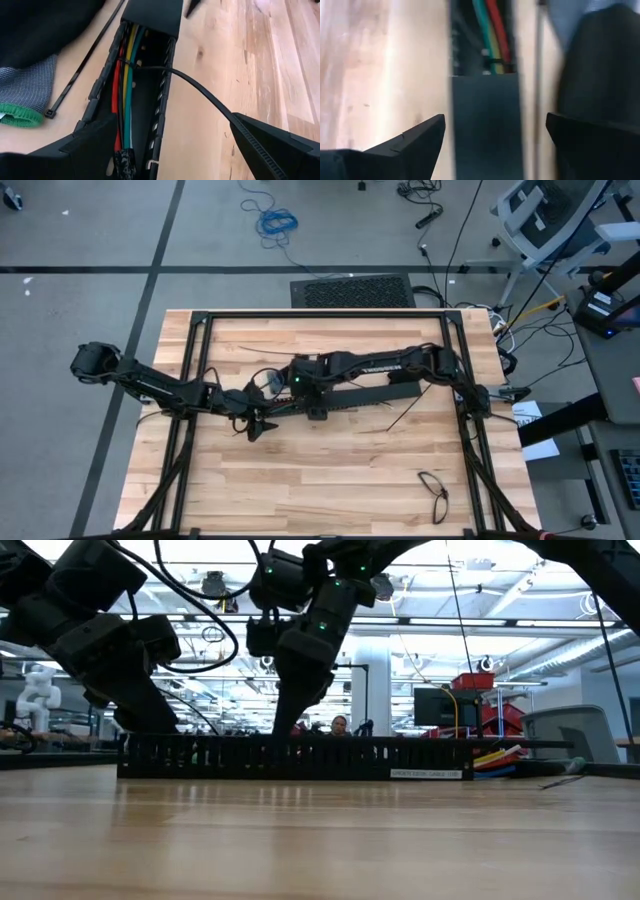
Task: Ziptie cables
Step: Close the cable duct
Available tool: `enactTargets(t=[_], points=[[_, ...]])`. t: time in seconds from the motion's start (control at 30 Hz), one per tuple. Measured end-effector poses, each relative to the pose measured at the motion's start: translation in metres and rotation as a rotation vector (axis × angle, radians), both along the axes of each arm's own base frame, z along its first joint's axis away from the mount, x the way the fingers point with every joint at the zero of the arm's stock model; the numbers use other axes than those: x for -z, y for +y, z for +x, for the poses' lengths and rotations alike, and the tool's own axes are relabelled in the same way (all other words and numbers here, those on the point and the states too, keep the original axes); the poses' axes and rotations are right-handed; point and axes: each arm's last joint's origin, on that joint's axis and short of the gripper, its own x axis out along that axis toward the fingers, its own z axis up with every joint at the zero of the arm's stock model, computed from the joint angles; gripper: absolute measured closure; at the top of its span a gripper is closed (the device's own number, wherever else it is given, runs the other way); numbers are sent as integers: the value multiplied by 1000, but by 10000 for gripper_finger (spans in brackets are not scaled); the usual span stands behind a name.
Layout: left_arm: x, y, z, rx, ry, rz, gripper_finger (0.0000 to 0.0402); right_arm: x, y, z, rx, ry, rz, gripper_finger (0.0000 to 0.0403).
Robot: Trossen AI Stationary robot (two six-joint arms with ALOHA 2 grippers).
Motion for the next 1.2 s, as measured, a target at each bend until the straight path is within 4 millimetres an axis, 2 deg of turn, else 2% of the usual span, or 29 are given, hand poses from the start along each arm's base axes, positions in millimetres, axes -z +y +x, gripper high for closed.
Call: enactTargets(t=[0.13,0.3,0.6,1.03,1.2], points=[[0,0,0,-1,0,0,22,2,12,1,-21,5,10,57],[0,0,0,-11,-1,9,22,2,17,2,-26,-4,3,57],[0,0,0,-16,-1,5,22,1,6,4,21,-30,-18,80],[0,1,0,-19,-2,8,22,1,7,5,15,-43,-19,96],[0,1,0,-21,1,9,22,16,7,-3,19,32,-13,96]])
